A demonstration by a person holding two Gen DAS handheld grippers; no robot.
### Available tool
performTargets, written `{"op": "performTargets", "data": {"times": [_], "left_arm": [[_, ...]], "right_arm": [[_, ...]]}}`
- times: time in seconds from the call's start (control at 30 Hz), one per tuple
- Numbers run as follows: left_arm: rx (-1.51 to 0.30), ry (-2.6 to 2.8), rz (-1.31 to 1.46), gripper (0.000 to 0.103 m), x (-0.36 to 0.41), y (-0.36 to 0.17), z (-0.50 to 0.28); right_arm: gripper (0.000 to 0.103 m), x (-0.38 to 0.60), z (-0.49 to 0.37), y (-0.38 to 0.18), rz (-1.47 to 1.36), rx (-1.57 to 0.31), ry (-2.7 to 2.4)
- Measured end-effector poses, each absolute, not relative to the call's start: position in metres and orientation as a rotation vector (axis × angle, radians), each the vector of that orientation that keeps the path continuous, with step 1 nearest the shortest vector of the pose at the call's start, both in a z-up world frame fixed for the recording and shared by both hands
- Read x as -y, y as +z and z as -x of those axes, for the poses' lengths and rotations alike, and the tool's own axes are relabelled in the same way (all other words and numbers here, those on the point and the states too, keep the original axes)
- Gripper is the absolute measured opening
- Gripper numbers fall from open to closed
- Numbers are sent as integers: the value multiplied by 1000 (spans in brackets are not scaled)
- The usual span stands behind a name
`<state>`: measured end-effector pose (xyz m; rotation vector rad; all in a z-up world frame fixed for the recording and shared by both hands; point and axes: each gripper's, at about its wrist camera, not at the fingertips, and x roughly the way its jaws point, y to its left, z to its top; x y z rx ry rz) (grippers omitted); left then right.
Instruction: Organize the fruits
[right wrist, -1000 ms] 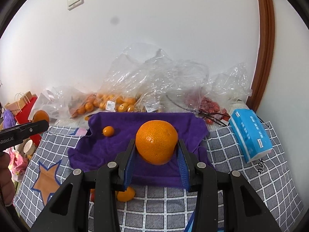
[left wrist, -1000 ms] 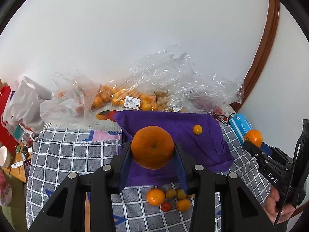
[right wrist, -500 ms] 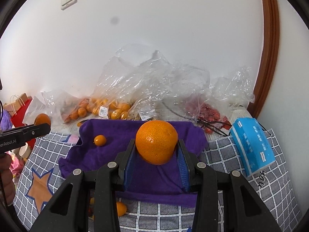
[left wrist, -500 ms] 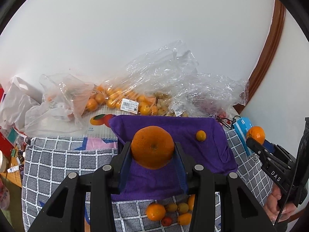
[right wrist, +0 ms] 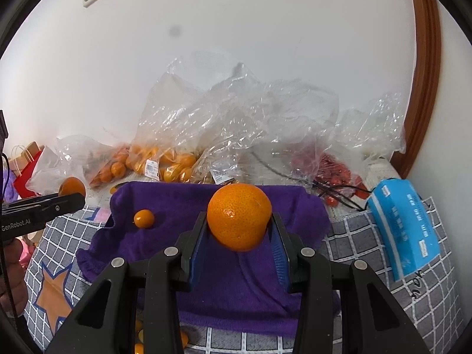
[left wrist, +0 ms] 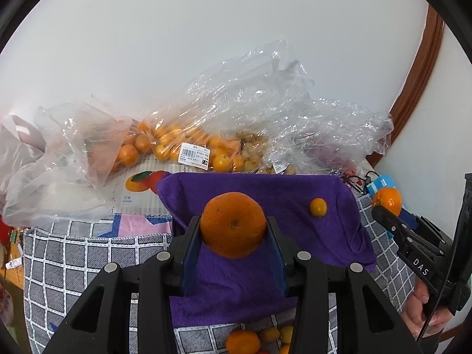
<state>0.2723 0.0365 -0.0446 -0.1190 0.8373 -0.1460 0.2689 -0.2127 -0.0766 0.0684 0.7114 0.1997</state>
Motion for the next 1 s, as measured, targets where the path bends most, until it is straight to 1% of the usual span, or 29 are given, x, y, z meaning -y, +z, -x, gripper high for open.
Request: {"op": "performTargets", "data": {"times": [0.5, 1.0], "left_arm": [[-899, -139, 154, 40, -38, -78, -312], [-932, -140, 188, 40, -48, -98, -327]], "right_arm": [[40, 210, -307, -112, -55, -770, 199], [40, 206, -325, -134, -46, -805, 200]]}}
